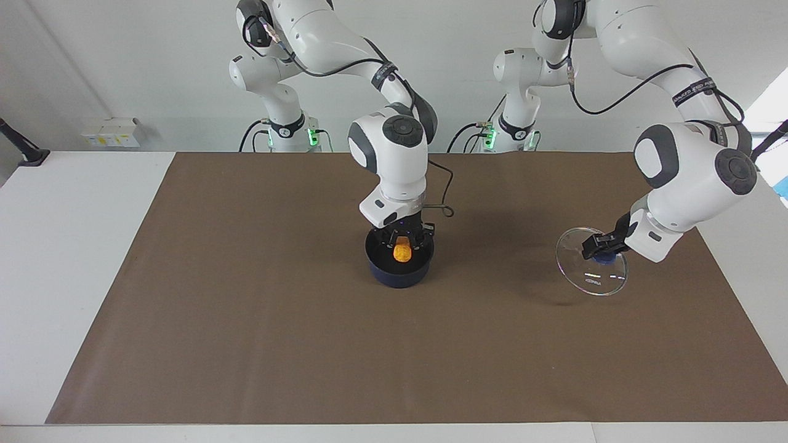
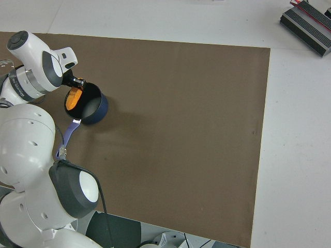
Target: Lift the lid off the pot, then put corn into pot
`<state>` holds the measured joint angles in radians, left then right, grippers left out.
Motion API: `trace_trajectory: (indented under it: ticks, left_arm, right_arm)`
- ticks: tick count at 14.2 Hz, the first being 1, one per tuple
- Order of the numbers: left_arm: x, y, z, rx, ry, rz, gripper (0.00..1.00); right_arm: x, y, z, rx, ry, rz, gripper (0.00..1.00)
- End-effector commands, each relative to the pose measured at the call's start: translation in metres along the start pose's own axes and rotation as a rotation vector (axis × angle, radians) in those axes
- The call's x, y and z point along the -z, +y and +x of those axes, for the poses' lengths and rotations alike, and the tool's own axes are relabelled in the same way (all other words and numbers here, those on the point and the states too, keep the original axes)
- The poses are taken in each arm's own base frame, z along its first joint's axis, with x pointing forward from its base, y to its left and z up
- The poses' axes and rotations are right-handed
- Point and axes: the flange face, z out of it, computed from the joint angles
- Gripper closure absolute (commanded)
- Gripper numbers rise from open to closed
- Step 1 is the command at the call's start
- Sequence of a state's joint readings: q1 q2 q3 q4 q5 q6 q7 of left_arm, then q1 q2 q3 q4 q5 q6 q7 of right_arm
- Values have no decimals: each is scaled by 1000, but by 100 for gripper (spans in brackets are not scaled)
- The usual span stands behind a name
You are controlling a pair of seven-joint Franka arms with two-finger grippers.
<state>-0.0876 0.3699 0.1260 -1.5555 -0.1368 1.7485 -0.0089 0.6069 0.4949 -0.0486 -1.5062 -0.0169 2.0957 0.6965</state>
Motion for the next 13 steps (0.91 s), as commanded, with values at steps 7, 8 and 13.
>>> trace_trajectory:
  ticks: [7,8,13]
  left_arm:
    - [-56,-66,-37,-36,71,-3,100]
    - [-55,-66,-37,-38,78,-3,100]
    - [-85,-80,-43,-78,98,5,100]
  right_arm:
    - [-53,7,-25,71,-7,-26,100]
    - [-54,7,-25,76,-10,-25,100]
    - [-56,11,-23,99,-20,-16,100]
